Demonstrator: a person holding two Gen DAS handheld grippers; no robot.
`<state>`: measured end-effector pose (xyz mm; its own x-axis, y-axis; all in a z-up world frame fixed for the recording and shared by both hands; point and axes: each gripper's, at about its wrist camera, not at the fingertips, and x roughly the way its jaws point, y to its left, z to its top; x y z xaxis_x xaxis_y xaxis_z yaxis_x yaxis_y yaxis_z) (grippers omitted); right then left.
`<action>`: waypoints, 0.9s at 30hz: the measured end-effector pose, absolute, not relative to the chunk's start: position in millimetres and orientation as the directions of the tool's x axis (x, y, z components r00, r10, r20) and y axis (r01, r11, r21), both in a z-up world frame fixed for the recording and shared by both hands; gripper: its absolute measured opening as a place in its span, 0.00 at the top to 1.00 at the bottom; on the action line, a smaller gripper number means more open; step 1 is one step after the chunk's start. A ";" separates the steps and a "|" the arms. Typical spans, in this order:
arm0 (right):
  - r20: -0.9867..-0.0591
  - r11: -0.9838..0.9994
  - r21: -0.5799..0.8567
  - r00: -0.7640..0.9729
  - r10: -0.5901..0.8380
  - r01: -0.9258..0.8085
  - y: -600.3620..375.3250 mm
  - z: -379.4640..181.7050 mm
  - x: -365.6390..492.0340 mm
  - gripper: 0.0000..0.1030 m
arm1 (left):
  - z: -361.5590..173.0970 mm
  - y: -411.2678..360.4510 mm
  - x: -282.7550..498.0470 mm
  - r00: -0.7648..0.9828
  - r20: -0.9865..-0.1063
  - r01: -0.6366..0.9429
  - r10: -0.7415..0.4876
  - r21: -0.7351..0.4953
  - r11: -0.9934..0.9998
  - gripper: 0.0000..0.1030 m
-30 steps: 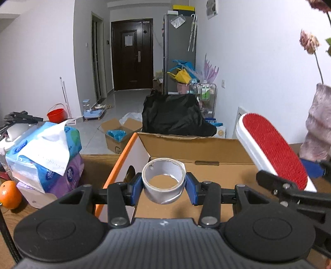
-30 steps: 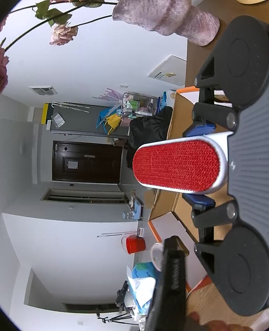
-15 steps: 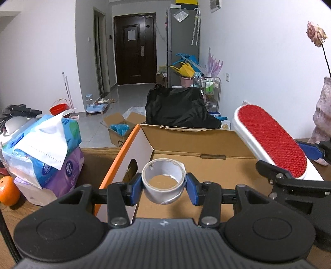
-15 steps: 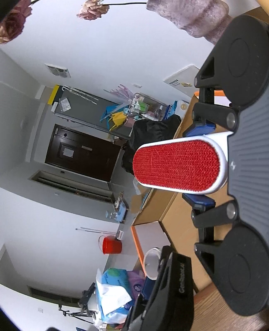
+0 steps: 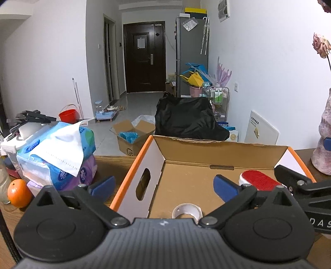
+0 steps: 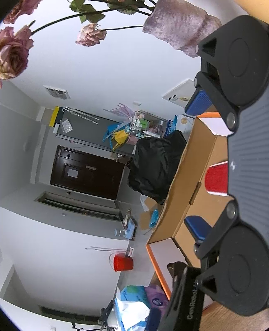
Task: Organize rigid objects
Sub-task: 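Open the left tool over the box while the right tool releases the lint brush inside, then withdraw both tools from the box back over the table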
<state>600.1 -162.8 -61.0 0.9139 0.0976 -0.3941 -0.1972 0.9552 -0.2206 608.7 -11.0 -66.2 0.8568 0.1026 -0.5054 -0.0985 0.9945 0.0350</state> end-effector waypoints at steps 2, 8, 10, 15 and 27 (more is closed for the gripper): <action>-0.396 0.955 -0.219 0.912 0.102 -0.202 -161.5 -61.6 600.0 0.00 | -66.5 -11.0 609.2 0.857 -0.504 -0.099 0.102 0.034 0.995 0.00; -0.390 0.955 -0.202 0.912 0.127 -0.219 -164.2 -59.5 593.3 0.00 | -63.5 -9.6 603.2 0.863 -0.495 -0.100 0.103 0.032 0.994 0.00; -0.389 0.954 -0.198 0.911 0.136 -0.226 -164.9 -58.1 590.5 0.00 | -62.4 -8.0 600.5 0.863 -0.494 -0.108 0.110 0.033 0.994 0.00; -0.382 0.952 -0.201 0.913 0.141 -0.231 -161.3 -58.0 580.7 0.00 | -56.0 -0.4 589.7 0.873 -0.475 -0.122 0.115 0.017 0.992 0.00; -0.318 0.961 -0.155 0.933 0.169 -0.227 -165.8 -45.2 541.0 0.00 | -41.8 10.0 547.3 0.894 -0.429 -0.135 0.127 0.013 0.991 0.00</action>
